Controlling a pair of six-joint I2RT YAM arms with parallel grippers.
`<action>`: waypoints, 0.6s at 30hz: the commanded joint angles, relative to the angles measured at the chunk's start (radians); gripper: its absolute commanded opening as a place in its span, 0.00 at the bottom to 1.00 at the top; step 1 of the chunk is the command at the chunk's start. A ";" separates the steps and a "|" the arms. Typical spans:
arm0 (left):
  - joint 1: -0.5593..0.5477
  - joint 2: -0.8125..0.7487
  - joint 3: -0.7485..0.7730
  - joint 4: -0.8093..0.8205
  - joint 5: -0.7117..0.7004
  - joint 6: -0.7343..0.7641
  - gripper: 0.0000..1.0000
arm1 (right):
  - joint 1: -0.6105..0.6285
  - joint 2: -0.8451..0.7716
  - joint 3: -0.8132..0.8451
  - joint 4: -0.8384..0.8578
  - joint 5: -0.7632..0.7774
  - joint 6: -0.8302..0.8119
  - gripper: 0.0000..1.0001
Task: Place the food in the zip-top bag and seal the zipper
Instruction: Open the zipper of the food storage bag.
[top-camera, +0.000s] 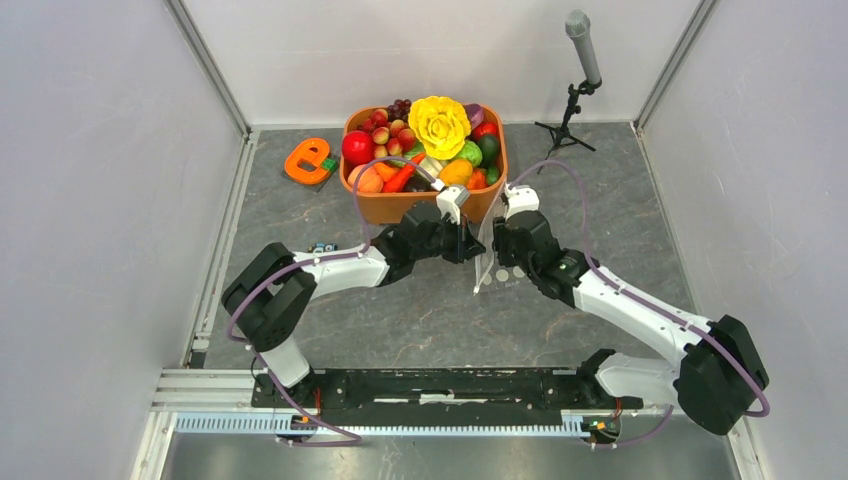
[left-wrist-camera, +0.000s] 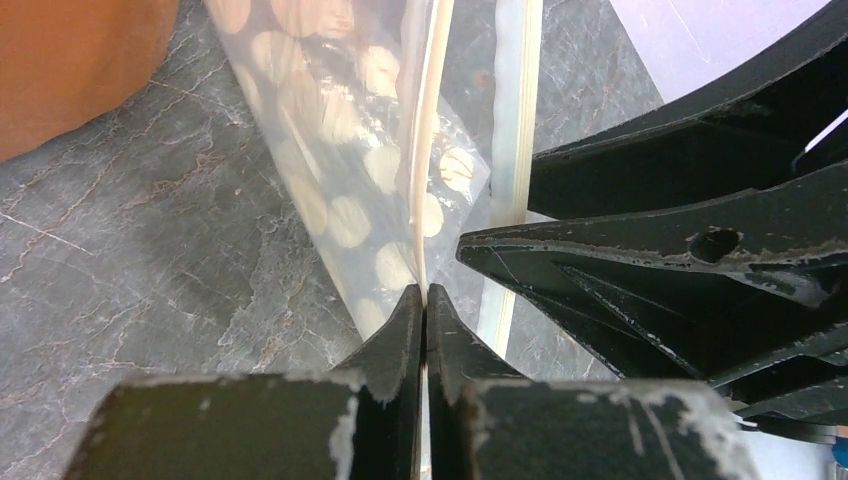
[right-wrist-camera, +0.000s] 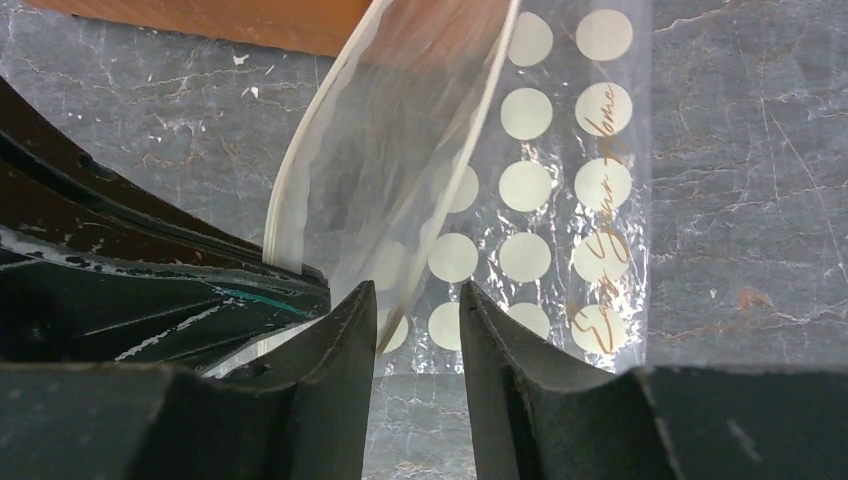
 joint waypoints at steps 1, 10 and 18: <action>0.001 -0.021 0.035 0.008 0.023 -0.009 0.02 | -0.004 -0.021 -0.016 0.058 -0.005 0.025 0.42; 0.002 -0.040 0.027 -0.001 -0.010 -0.011 0.02 | -0.003 -0.063 -0.086 0.183 -0.088 0.082 0.18; 0.028 -0.060 0.001 -0.039 -0.072 -0.019 0.02 | -0.003 -0.118 -0.053 0.074 0.062 0.023 0.00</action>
